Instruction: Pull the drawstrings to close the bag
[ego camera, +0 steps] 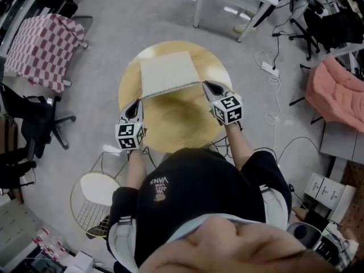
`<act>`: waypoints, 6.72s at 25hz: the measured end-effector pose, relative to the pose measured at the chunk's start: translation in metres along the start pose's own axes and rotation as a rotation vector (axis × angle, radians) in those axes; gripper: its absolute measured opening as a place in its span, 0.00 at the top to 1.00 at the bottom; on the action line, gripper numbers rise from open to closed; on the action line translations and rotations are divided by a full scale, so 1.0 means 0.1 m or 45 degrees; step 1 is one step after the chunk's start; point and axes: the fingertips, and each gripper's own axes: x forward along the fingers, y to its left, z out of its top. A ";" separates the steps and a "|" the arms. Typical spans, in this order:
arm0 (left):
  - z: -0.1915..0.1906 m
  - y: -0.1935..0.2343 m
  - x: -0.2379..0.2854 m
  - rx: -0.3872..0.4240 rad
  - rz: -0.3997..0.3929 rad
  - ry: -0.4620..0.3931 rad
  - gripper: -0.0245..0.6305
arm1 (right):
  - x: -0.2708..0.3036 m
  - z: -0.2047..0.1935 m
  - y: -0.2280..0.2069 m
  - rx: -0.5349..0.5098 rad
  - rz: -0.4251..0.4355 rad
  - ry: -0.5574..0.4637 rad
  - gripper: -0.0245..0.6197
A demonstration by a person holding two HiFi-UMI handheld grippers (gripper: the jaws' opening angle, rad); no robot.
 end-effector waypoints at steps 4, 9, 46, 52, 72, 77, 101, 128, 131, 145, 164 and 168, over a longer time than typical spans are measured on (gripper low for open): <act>0.09 -0.05 -0.05 0.014 -0.009 -0.018 0.94 | -0.14 0.02 -0.01 0.001 -0.040 -0.015 0.96; 0.13 -0.09 -0.11 0.012 -0.017 -0.029 0.94 | -0.27 0.04 -0.02 0.015 -0.095 -0.028 0.96; 0.36 0.17 -0.17 -0.036 0.013 -0.109 0.94 | -0.53 0.17 -0.23 0.084 -0.261 -0.089 0.96; 0.35 0.17 -0.20 -0.044 0.013 -0.114 0.94 | -0.57 0.14 -0.23 0.080 -0.270 -0.080 0.96; 0.31 0.27 -0.26 -0.095 0.043 -0.105 0.94 | -0.68 -0.02 -0.38 0.154 -0.341 -0.049 0.96; 0.29 0.30 -0.29 -0.112 0.063 -0.108 0.94 | -0.70 -0.10 -0.42 0.176 -0.348 -0.038 0.96; 0.27 0.51 -0.36 -0.127 0.108 -0.103 0.94 | -0.66 -0.23 -0.54 0.243 -0.379 -0.003 0.96; 0.19 0.66 -0.33 -0.204 0.103 -0.086 0.94 | -0.63 -0.23 -0.59 0.274 -0.379 -0.008 0.96; 0.15 0.67 -0.26 -0.239 0.088 -0.082 0.94 | -0.61 -0.26 -0.59 0.295 -0.378 -0.013 0.96; -0.23 0.72 -0.09 -0.359 0.104 0.002 0.93 | -0.46 -0.68 -0.49 0.311 -0.376 0.129 0.95; -0.79 0.59 -0.04 -0.396 0.143 0.113 0.93 | -0.41 -1.23 -0.41 0.275 -0.391 0.270 0.95; -0.89 0.59 -0.08 -0.400 0.142 0.145 0.93 | -0.40 -1.29 -0.38 0.270 -0.380 0.296 0.95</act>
